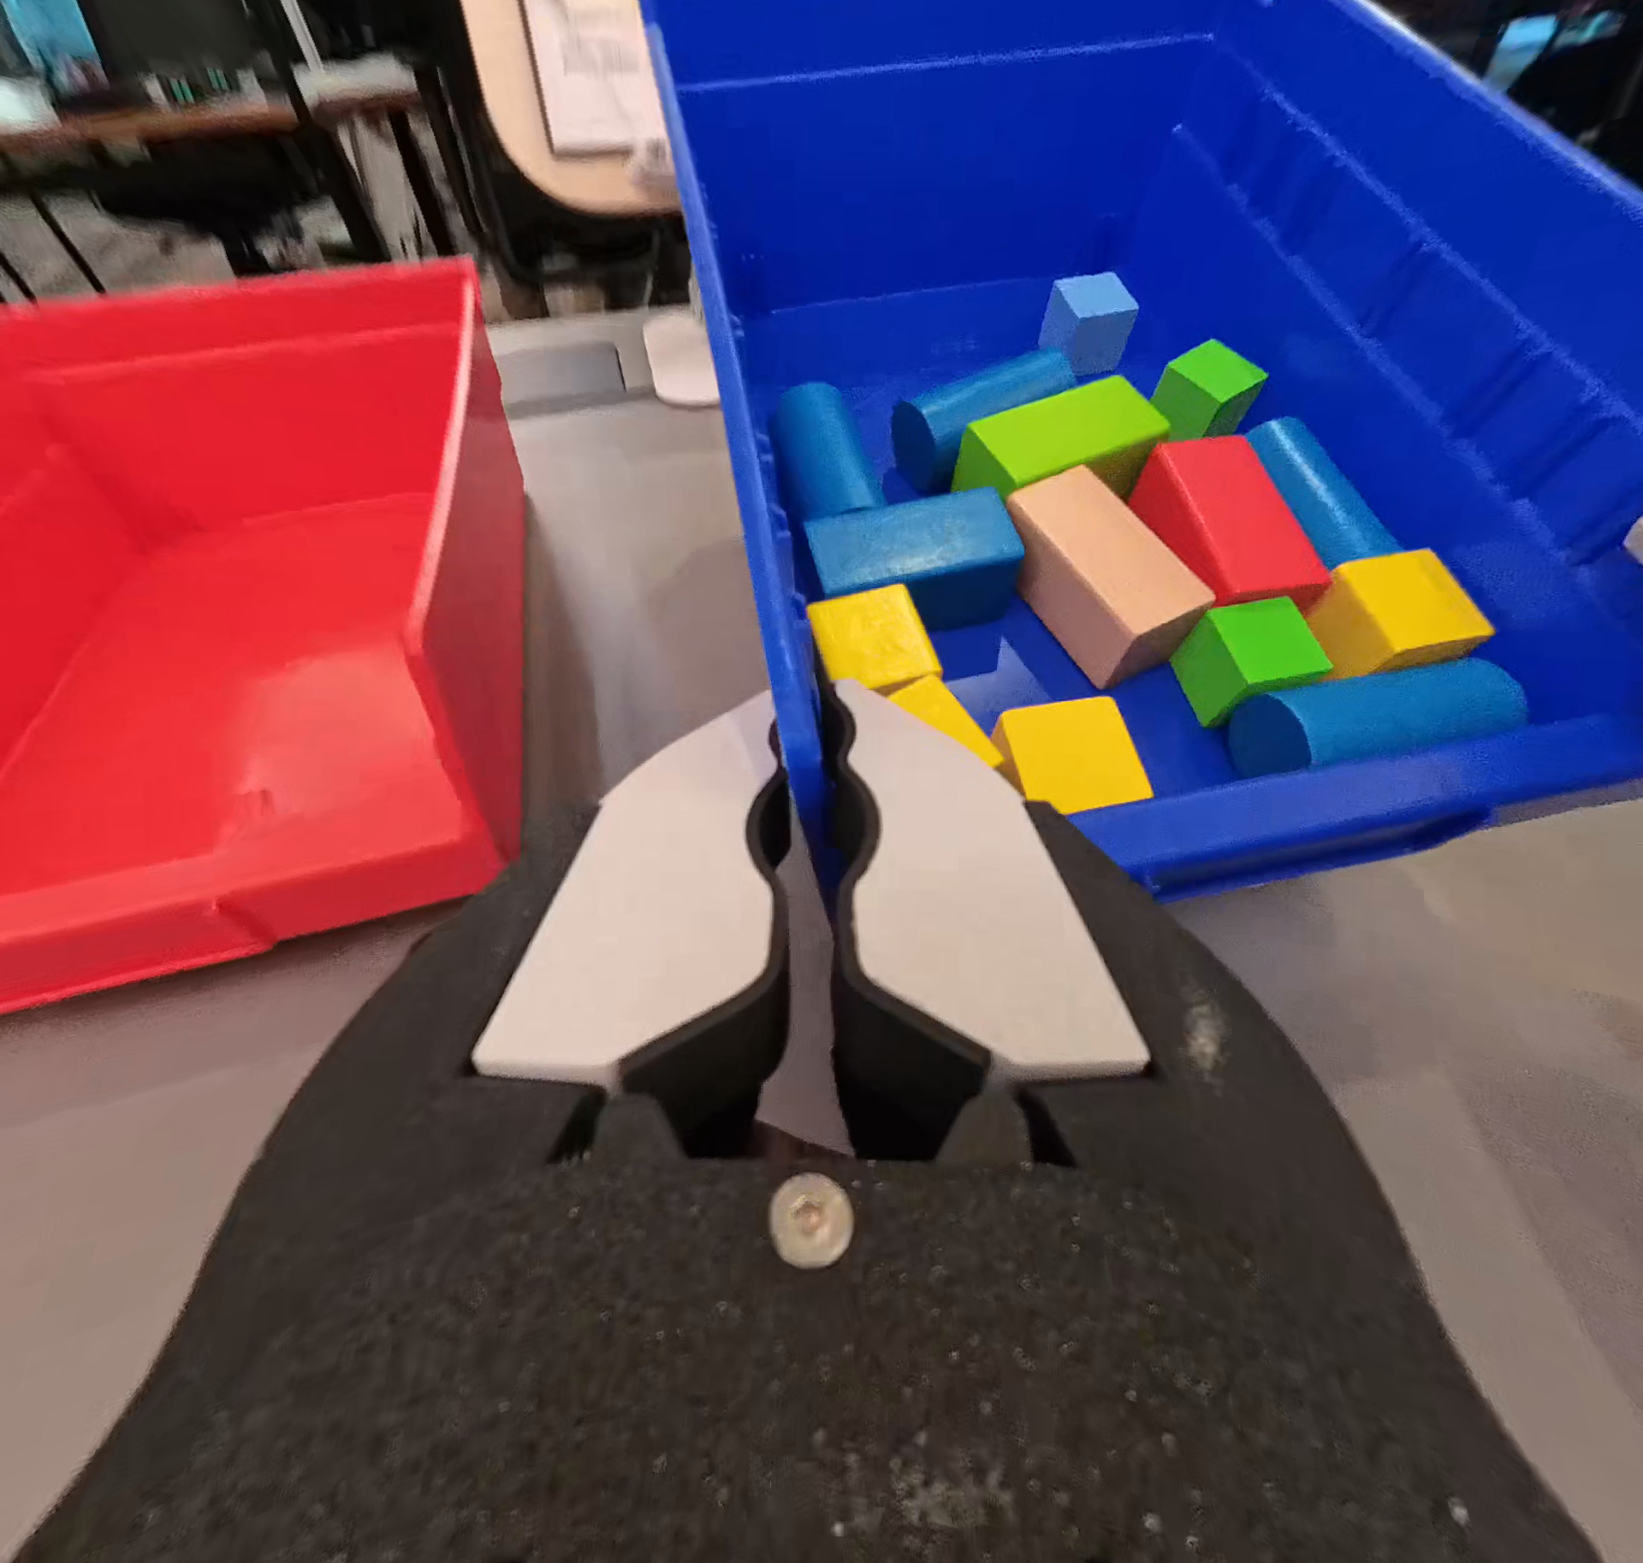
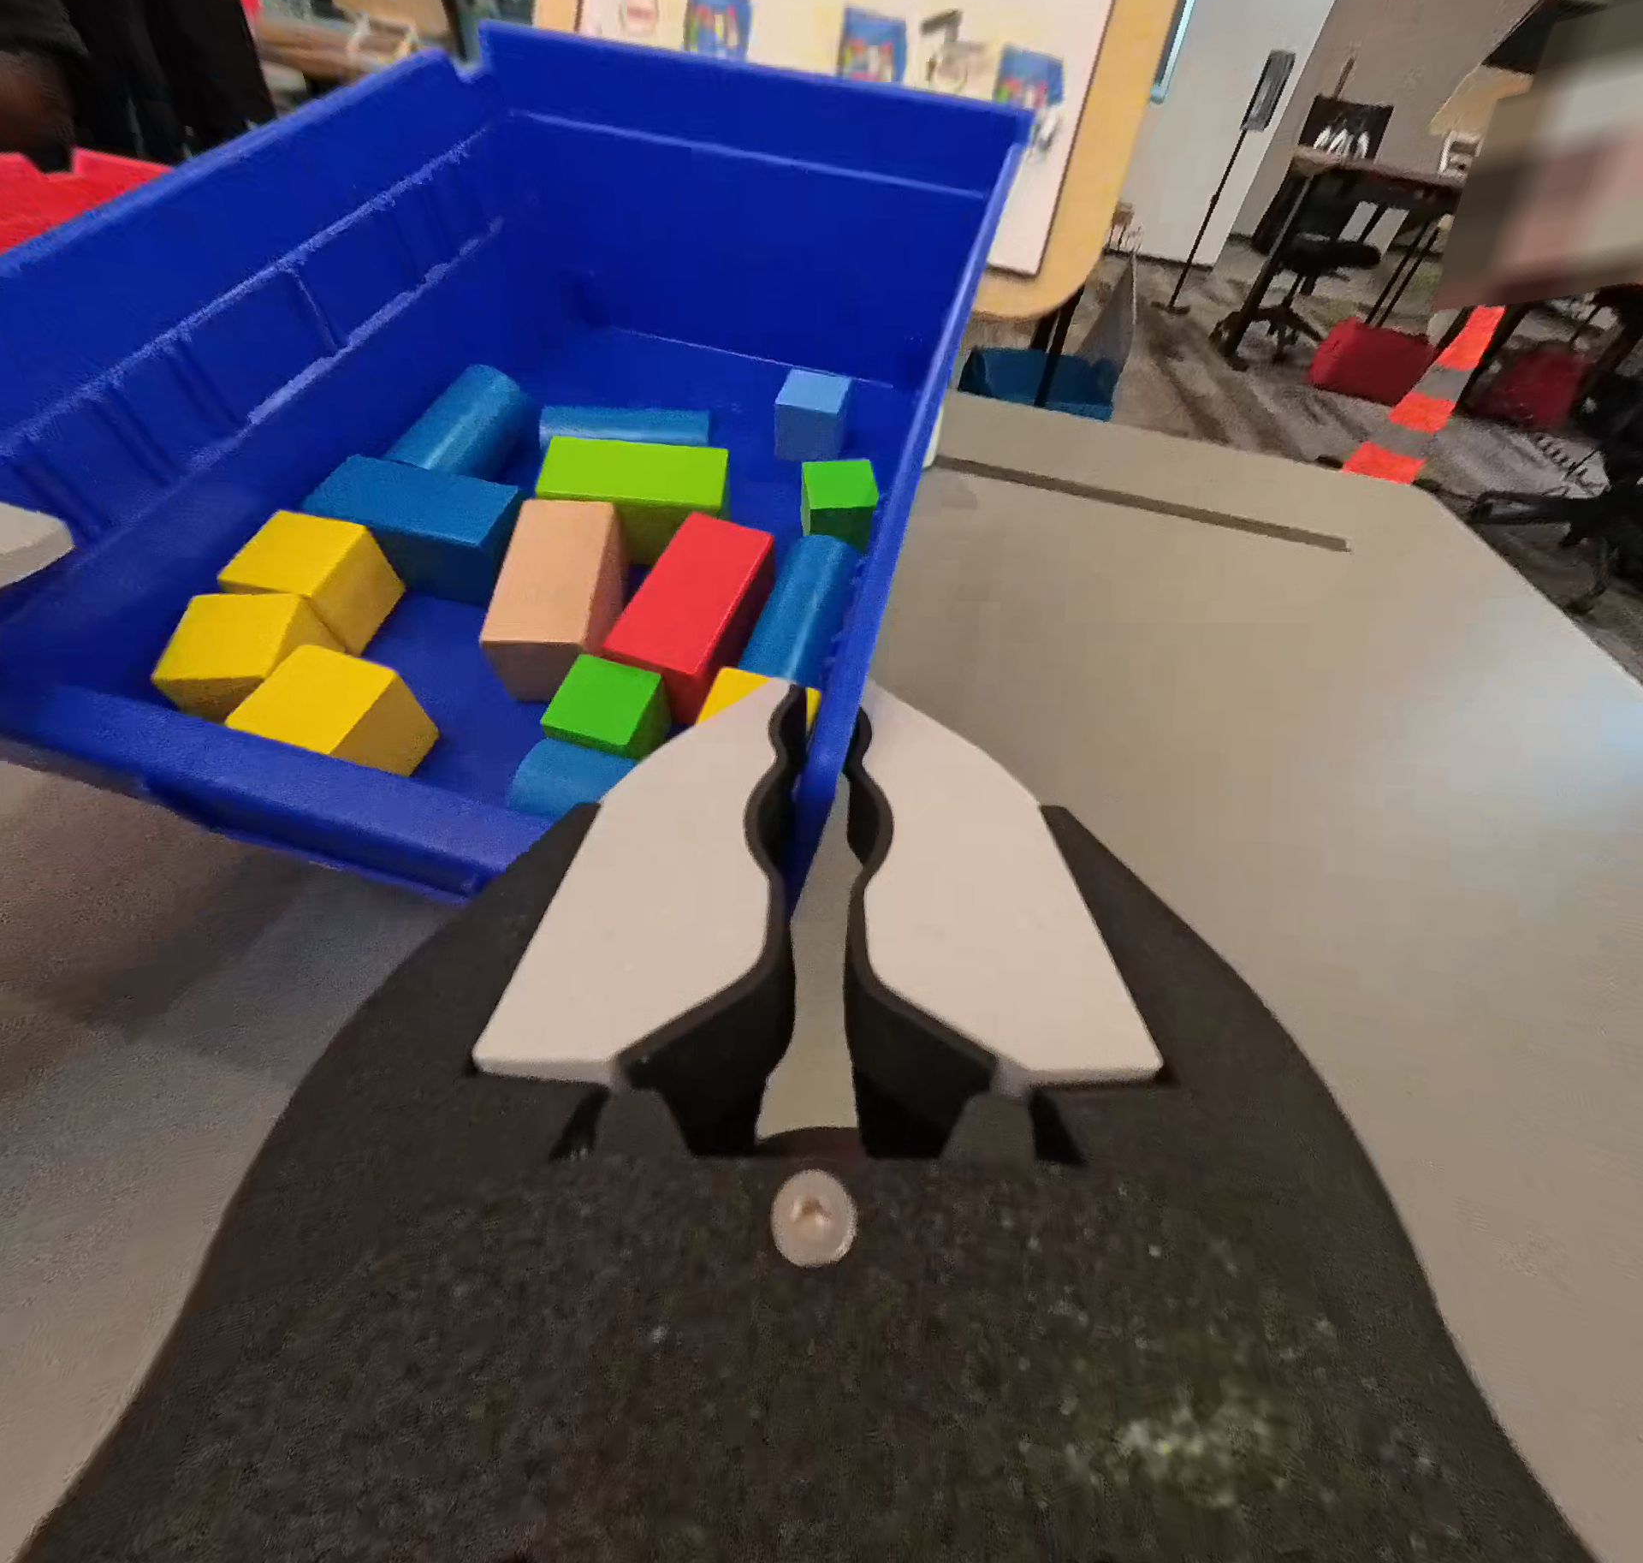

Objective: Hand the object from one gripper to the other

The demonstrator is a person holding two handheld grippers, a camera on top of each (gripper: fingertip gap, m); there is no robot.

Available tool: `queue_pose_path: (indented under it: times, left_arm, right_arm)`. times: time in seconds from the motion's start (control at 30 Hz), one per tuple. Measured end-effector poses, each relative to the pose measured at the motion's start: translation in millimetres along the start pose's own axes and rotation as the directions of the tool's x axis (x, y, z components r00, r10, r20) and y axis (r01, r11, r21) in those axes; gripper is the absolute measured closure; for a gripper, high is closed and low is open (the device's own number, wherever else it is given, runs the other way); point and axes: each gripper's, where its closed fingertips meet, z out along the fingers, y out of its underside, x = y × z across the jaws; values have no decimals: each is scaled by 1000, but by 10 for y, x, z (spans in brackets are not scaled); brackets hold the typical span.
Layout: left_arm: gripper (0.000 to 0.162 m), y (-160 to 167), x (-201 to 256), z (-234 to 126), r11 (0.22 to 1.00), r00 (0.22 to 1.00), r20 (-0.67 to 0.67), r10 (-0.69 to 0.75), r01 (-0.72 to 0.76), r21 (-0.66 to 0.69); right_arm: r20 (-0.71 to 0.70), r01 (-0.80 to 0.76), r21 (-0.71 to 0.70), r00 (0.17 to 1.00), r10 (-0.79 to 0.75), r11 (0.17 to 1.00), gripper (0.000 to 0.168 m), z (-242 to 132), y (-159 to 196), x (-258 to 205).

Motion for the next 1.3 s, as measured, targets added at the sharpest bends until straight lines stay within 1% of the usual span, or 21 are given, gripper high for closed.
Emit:
queue_pose_path:
  times: [0.07, 0.13, 0.2, 0.23, 0.27, 0.33, 0.4, 0.47, 0.57, 0.63, 0.7, 0.73, 0.8, 0.87, 0.93, 1.0, 1.07, 1.1, 1.2, 1.23, 1.3]
  left_arm:
    - [160, 36, -49, 161, 995, 1000, 3, -9, 9, -102]
    - [160, -26, -139, 456, 979, 999, 10, -42, 43, -201]
    - [159, -147, -224, 682, 968, 994, 18, -104, 105, -228]
    - [159, -195, -240, 693, 971, 994, 27, -107, 110, -213]
    - [160, -218, -226, 638, 976, 995, 25, -99, 102, -191]
    - [159, -187, -149, 412, 983, 996, -3, -89, 88, -160]
    - [160, -160, -100, 280, 983, 995, -28, -93, 87, -162]
    - [160, -151, -104, 351, 989, 998, -17, -67, 64, -136]
    - [160, -188, -122, 375, 999, 999, 43, 31, -30, -18]
    - [160, -245, -120, 272, 995, 995, 66, 77, -81, 50]
    - [159, -243, -150, 275, 996, 995, 70, 71, -75, 51]
    - [159, -233, -164, 309, 996, 994, 77, 75, -78, 36]
    - [160, -221, -164, 361, 996, 992, 89, 86, -85, -12]
    - [160, -182, -150, 406, 997, 995, 73, 68, -65, -45]
    - [159, -94, -192, 501, 995, 998, 51, 25, -20, -99]
    - [160, -62, -266, 596, 986, 998, 54, -39, 47, -157]
    - [160, -116, -299, 587, 986, 997, 62, -54, 64, -156]
    - [159, -124, -278, 504, 988, 997, 57, -54, 62, -145]
    - [159, 13, -168, 237, 984, 996, 35, -84, 88, -153]
    - [159, 36, -170, 263, 980, 994, 29, -104, 108, -169]
    - [159, -2, -222, 458, 980, 994, 28, -102, 105, -169]
  right_arm:
    - [18, -13, -90, 1000, 15, 996, 162, 143, 67, -7]
    - [32, -41, -212, 998, 49, 976, 162, 488, 89, 40]
    - [40, -63, -290, 996, 77, 955, 162, 796, 14, 96]
    - [43, -47, -290, 997, 62, 956, 163, 858, -58, 106]
    - [39, -18, -273, 999, 30, 962, 163, 825, -142, 112]
    - [43, 25, -229, 999, -16, 973, 162, 570, -245, 91]
    - [49, 3, -211, 999, 8, 977, 160, 314, -234, 42]
    - [37, -39, -193, 998, 47, 980, 161, 346, -152, 50]
    - [8, -87, -92, 996, 88, 992, 163, 525, -6, 79]
    - [6, -99, -12, 995, 100, 995, 163, 457, -9, 56]
    - [16, -86, 31, 996, 86, 996, 162, 412, -78, 30]
    - [17, -90, 14, 996, 90, 996, 162, 460, -60, 23]
    - [28, -131, -68, 991, 134, 989, 163, 608, 77, 23]
    - [46, -154, -109, 986, 160, 982, 163, 628, 131, 33]
    - [46, -133, -128, 989, 140, 983, 162, 637, 137, 17]
    - [45, -114, -210, 991, 126, 971, 162, 735, 140, -23]
    - [61, -80, -268, 993, 100, 960, 162, 851, 92, -30]
    - [68, -60, -273, 994, 82, 960, 162, 826, 51, -23]
    - [78, -36, -239, 995, 57, 970, 163, 490, -36, -49]
    - [73, -42, -252, 995, 62, 967, 162, 446, -25, -59]
    - [70, -60, -281, 994, 83, 958, 161, 601, 19, -43]
